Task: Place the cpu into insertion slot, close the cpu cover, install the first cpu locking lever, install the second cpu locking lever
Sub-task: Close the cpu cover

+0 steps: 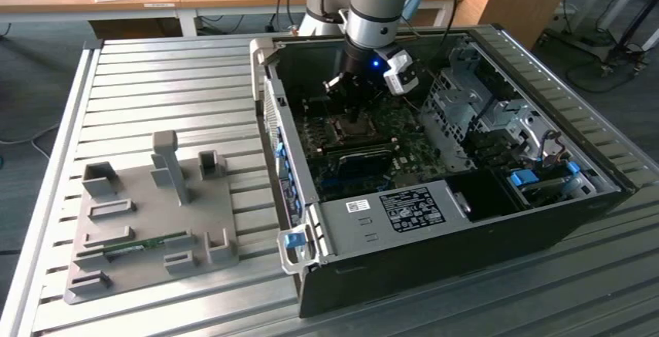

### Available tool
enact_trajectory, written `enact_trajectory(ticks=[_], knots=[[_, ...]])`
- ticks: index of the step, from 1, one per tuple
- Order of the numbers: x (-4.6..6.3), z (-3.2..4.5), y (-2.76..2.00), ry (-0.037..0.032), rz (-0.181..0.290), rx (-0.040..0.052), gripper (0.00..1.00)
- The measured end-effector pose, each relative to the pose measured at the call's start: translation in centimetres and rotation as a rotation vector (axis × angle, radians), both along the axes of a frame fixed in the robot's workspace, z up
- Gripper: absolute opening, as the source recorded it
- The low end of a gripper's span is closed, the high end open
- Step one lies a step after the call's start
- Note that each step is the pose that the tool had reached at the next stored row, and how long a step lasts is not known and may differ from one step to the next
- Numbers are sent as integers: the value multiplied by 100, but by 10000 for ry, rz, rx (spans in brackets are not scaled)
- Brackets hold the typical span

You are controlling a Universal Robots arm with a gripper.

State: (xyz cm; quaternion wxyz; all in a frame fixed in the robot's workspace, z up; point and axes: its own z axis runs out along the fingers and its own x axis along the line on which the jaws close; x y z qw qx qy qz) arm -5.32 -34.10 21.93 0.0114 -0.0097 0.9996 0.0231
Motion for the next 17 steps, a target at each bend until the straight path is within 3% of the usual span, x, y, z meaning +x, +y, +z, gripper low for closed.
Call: enact_trajectory(ticks=[17], knots=[[-137, -66, 0, -19, 1, -1, 11]])
